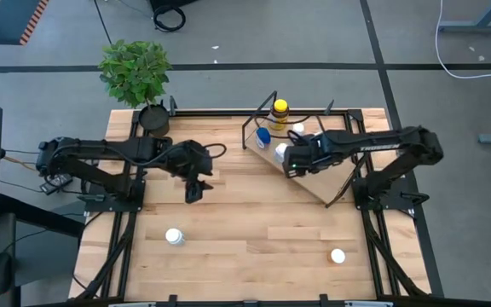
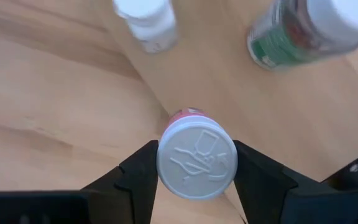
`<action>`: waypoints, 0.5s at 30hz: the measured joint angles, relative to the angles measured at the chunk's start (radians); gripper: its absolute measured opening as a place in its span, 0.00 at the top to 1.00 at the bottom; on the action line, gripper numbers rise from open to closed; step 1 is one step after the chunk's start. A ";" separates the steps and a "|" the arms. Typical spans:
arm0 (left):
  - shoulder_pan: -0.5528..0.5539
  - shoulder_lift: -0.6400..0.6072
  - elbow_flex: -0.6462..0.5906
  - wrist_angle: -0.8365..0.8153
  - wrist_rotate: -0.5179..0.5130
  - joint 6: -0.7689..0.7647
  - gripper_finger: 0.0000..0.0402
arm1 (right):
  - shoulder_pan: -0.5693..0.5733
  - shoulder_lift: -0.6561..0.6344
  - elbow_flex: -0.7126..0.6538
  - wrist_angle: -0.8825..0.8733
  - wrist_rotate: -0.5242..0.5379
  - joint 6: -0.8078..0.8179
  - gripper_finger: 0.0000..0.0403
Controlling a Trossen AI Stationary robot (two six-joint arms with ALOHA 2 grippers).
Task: Pick and place medicine bottles onto shelf by color
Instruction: Put the pink medicine bottle on the shelf
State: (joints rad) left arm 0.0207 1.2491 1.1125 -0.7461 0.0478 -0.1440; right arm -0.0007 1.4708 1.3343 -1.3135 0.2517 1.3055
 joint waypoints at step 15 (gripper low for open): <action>0.080 0.000 0.000 0.061 -0.002 -0.050 0.42 | -0.154 -0.056 -0.163 0.145 0.025 -0.102 0.52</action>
State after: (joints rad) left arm 0.1010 1.2491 1.1122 -0.6852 0.0456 -0.1936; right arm -0.1549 1.4143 1.1713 -1.1685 0.2764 1.2039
